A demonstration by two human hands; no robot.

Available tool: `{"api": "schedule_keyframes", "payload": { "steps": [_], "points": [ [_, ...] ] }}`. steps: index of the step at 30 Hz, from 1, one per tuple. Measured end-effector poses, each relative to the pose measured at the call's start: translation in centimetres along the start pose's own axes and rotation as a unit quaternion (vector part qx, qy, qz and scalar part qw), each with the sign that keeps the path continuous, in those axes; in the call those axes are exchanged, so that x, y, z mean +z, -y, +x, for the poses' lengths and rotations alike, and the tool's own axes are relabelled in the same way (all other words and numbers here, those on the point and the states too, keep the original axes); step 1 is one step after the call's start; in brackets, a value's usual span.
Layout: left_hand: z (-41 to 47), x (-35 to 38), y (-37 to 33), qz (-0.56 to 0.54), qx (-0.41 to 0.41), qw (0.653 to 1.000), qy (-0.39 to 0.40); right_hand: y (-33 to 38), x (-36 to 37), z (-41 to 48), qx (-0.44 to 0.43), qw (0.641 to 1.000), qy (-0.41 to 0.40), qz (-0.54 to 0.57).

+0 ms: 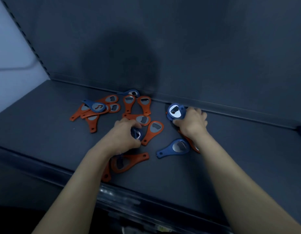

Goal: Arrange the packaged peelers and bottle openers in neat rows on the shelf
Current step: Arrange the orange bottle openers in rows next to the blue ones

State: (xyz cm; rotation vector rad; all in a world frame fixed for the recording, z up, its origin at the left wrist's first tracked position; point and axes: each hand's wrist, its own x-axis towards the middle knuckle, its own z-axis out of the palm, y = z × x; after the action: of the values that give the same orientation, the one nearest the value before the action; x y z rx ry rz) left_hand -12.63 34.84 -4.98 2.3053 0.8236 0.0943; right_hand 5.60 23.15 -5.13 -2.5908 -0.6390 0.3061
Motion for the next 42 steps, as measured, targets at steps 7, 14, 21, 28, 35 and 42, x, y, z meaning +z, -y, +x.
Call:
{"api": "schedule_keyframes", "payload": {
  "steps": [7, 14, 21, 28, 35, 42],
  "points": [
    [-2.0, -2.1, 0.8, -0.116, -0.016, 0.992, 0.037, 0.2, 0.5, 0.1, -0.015, 0.999, -0.018, -0.03],
    [-2.0, -2.2, 0.4, 0.101, -0.058, 0.992, 0.041, -0.1, -0.1, -0.2, -0.009, 0.999, 0.038, 0.002],
    [-0.9, -0.9, -0.6, 0.116, -0.043, 0.992, 0.032, -2.1, -1.4, -1.5, 0.017, 0.988, -0.002, 0.155],
    [0.4, -0.3, -0.9, 0.173, -0.004, 0.985, -0.002, -5.7, -2.7, -2.9, 0.07, 0.978, -0.05, 0.189],
    [1.4, 0.7, -1.1, 0.107, 0.027, 0.994, 0.007, -8.0, -3.2, -4.5, 0.091, 0.977, -0.089, 0.168],
    [1.2, 2.4, -4.8, 0.03, 0.097, 0.994, -0.043, -10.0, -5.0, -5.2, 0.084, 0.991, -0.046, 0.09]
  ]
}}
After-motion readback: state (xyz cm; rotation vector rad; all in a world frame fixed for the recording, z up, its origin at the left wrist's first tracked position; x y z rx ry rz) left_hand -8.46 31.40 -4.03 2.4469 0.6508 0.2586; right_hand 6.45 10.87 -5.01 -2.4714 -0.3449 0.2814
